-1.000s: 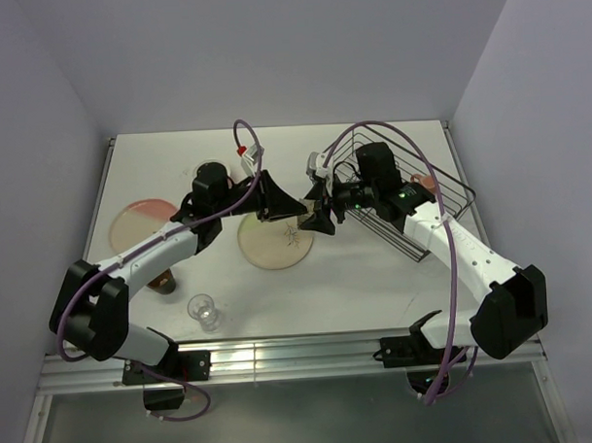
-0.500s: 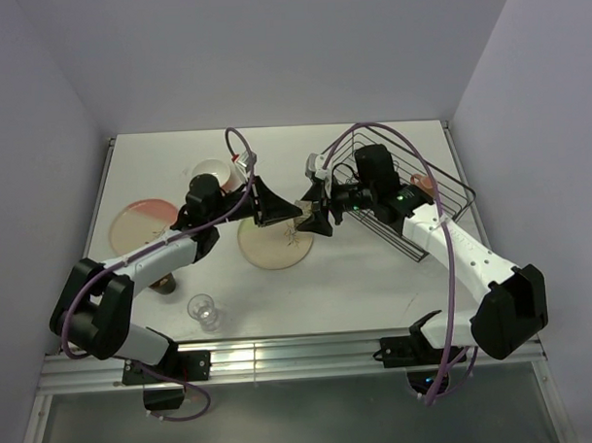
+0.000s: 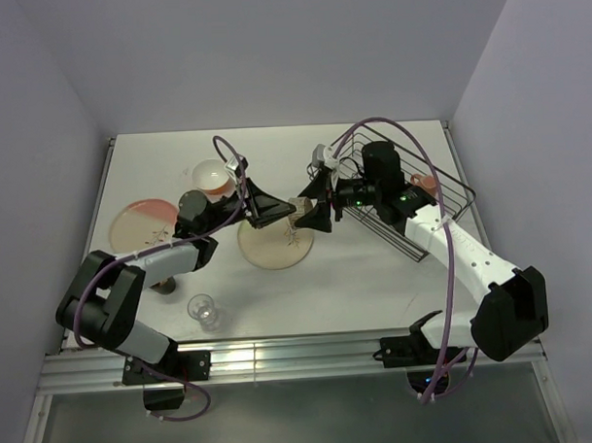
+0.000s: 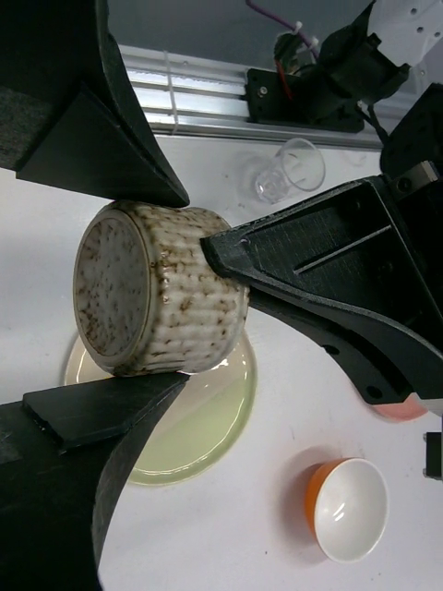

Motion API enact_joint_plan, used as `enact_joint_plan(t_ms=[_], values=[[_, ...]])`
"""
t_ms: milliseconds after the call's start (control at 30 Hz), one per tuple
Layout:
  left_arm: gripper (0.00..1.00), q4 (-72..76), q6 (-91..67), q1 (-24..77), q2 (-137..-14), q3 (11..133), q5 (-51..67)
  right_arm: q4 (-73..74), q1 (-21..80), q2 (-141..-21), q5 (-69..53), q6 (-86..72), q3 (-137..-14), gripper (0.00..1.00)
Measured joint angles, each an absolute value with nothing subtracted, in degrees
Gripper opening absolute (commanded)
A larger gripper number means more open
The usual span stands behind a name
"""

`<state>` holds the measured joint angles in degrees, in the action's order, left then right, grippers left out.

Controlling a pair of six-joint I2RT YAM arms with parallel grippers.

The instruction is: Load the mixed dishes into the dish rack

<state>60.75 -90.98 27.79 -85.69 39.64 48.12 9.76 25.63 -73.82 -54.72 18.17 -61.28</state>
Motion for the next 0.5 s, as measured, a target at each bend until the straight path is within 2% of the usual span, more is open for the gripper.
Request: enact_joint_plan(t_ms=[167, 400, 467, 500], values=[[0.0, 68.4, -98.6, 27.6, -88.9, 38.8, 47.5, 5.1, 24.8, -73.4, -55.6, 11.8, -59.6, 0.2], [0.0, 70.8, -105.3, 27.6, -91.5, 38.8, 45.9, -1.8, 23.9, -73.3, -54.3, 0.9, -56.4, 0.19], [0.05, 70.9, -106.2, 27.5, -91.7, 39.0, 45.5, -3.6, 23.7, -73.3, -53.9, -1.3, -55.9, 0.18], [0.13, 70.9, -106.5, 27.5, -91.7, 39.1, 45.3, -4.0, 23.7, -73.3, -53.8, -2.0, -55.7, 0.17]])
